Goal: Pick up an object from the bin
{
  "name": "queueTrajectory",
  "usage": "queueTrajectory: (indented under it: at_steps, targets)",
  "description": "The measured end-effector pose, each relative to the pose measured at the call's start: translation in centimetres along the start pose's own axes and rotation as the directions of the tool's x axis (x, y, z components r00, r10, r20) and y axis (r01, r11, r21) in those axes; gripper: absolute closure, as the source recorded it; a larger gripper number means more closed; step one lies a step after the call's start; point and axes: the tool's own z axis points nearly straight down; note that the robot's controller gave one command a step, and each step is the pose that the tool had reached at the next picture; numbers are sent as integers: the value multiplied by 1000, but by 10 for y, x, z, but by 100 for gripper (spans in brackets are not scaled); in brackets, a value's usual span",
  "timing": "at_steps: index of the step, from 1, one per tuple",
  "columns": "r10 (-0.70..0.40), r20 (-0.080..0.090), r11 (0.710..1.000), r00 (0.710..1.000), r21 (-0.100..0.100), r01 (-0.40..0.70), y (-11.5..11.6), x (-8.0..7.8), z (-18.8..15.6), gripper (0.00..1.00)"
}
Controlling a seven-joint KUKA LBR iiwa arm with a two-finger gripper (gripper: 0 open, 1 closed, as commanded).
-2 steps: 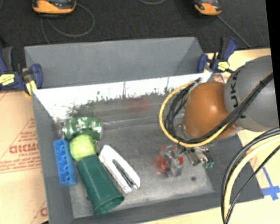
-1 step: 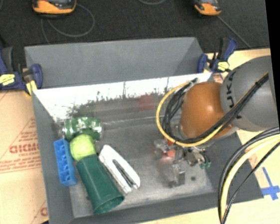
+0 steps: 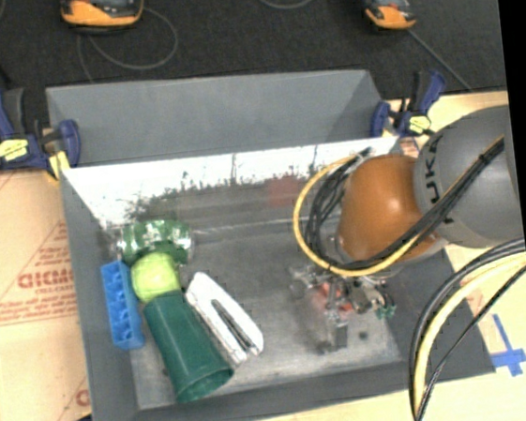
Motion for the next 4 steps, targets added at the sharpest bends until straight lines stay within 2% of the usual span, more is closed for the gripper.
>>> queueTrajectory:
  at_steps: [1, 2, 3, 4]
  targets:
    - [48, 3, 999, 999, 1, -48, -21, -65, 0, 100]
    - [48, 3, 999, 999, 1, -48, -21, -65, 0, 100]
    - [135, 1, 991, 991, 0, -135, -37, -39, 0, 0]
    - [134, 2, 991, 991, 0, -134, -37, -40, 0, 0]
